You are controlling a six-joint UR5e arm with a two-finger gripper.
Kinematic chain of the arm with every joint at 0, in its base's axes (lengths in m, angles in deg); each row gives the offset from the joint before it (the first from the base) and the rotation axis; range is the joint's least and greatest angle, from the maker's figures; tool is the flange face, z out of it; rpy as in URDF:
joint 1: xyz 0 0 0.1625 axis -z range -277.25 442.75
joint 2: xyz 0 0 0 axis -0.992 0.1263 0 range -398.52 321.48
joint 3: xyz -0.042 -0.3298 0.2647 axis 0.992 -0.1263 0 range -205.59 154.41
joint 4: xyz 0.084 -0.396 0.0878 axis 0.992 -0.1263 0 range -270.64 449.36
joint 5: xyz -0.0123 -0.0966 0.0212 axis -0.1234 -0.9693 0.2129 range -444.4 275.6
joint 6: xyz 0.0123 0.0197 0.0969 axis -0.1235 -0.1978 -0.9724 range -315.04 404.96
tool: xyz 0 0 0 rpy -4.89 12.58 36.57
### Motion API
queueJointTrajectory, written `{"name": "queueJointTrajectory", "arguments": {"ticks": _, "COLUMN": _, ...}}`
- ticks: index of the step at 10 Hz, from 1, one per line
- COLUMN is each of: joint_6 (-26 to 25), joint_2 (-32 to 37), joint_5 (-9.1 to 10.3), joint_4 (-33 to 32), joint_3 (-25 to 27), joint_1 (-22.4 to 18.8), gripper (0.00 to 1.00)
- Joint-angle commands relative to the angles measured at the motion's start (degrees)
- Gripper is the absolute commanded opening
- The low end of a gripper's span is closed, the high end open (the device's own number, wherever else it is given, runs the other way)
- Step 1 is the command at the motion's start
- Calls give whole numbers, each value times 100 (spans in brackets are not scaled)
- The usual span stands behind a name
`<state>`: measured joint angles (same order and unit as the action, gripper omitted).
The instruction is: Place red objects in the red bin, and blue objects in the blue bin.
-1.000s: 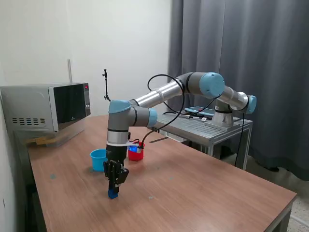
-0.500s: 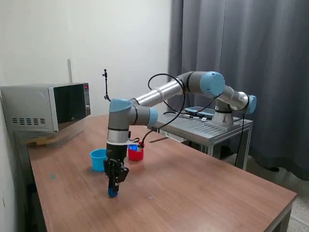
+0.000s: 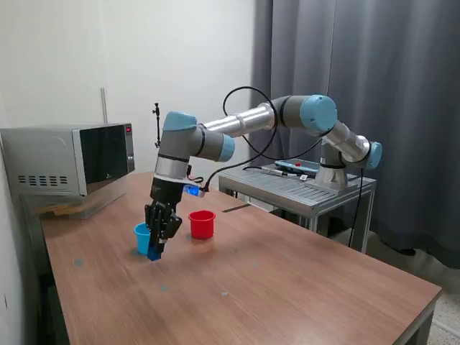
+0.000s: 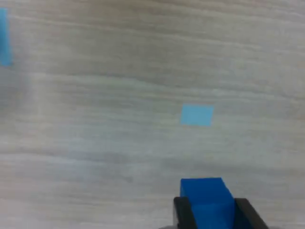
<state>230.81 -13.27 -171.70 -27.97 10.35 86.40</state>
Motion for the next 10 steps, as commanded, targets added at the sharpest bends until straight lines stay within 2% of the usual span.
{"name": "queueJointTrajectory", "arguments": {"ticks": 1, "joint_6": -31, "joint_2": 258, "joint_5": -417, "joint_4": 52, "joint_3": 332, "joint_1": 214, "gripper": 0}}
{"name": "queueJointTrajectory", "arguments": {"ticks": 2, "joint_6": -275, "joint_2": 478, "joint_5": -437, "joint_4": 52, "joint_3": 570, "joint_1": 380, "gripper": 0}}
{"name": "queueJointTrajectory", "arguments": {"ticks": 4, "joint_6": -400, "joint_2": 682, "joint_5": -454, "joint_4": 52, "joint_3": 966, "joint_1": 601, "gripper": 0}}
{"name": "queueJointTrajectory", "arguments": {"ticks": 5, "joint_6": -409, "joint_2": 752, "joint_5": -594, "joint_4": 61, "joint_3": 1150, "joint_1": 680, "gripper": 0}}
{"name": "queueJointTrajectory", "arguments": {"ticks": 8, "joint_6": -540, "joint_2": 945, "joint_5": -692, "joint_4": 158, "joint_3": 1240, "joint_1": 865, "gripper": 0}}
{"name": "queueJointTrajectory", "arguments": {"ticks": 10, "joint_6": -567, "joint_2": 1147, "joint_5": -692, "joint_4": 157, "joint_3": 1476, "joint_1": 997, "gripper": 0}}
